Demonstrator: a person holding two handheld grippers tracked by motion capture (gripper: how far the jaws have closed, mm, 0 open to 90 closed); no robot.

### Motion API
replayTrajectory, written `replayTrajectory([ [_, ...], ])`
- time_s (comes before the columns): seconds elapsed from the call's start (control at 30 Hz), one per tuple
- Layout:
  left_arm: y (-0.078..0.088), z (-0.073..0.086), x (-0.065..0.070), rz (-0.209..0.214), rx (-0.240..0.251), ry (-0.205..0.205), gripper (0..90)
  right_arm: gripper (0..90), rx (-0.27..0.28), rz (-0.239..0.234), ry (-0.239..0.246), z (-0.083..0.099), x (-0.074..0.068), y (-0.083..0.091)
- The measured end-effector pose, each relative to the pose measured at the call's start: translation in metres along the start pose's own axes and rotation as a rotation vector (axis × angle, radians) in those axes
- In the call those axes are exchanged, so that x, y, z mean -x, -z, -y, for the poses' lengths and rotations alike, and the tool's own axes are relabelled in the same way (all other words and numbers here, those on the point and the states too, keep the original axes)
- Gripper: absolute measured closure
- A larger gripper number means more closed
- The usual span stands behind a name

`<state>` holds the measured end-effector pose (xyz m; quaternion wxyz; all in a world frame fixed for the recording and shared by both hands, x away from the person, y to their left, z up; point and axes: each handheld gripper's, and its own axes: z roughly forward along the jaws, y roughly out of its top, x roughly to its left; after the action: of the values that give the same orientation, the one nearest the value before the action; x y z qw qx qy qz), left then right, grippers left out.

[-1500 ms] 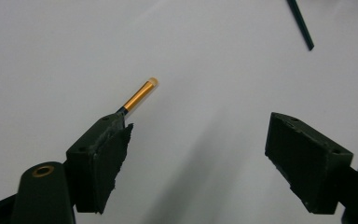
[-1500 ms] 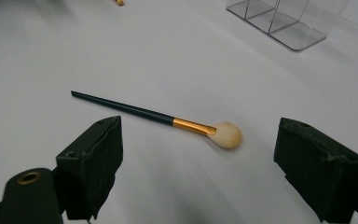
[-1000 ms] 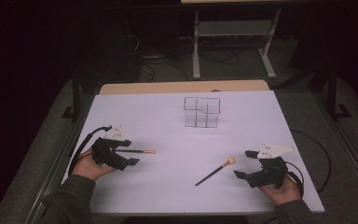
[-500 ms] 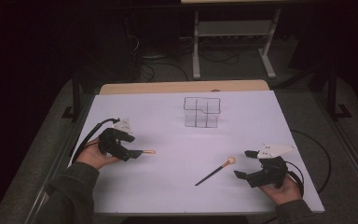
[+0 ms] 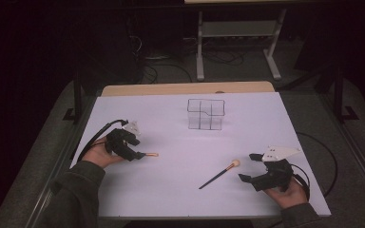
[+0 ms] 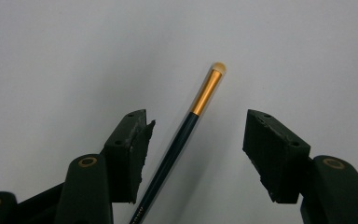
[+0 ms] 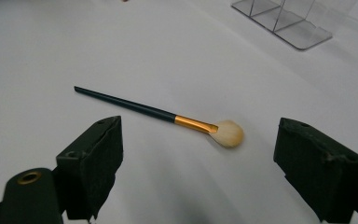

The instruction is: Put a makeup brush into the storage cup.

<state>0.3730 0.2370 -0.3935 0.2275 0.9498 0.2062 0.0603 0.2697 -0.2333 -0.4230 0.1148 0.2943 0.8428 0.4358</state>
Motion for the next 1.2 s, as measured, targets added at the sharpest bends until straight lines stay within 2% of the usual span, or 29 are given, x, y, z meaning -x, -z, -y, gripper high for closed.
replayTrajectory([
  [0.07,-0.002,0.0,-0.002,0.006,-0.017,-0.003,42.4,14.6,0.0,-0.001,0.001,0.0,0.0,0.0],
  [0.37,-0.012,0.001,-0.006,0.028,-0.035,-0.002,51.1,14.7,0.0,-0.007,-0.002,0.0,0.0,0.0],
  [0.43,-0.014,0.001,-0.008,0.04,-0.051,-0.014,56.0,14.7,-0.001,-0.011,-0.003,0.0,0.001,0.0],
  [0.73,-0.021,-0.001,-0.009,0.054,-0.067,-0.027,65.7,14.7,-0.005,-0.015,-0.005,0.001,0.001,-0.001],
  [0.9,-0.023,0.0,-0.01,0.057,-0.077,-0.016,71.5,14.7,-0.005,-0.015,-0.006,0.001,0.001,-0.001],
  [1.2,-0.028,0.0,-0.011,0.065,-0.105,-0.035,75.9,14.7,0.001,-0.016,-0.007,0.001,0.002,0.0],
])
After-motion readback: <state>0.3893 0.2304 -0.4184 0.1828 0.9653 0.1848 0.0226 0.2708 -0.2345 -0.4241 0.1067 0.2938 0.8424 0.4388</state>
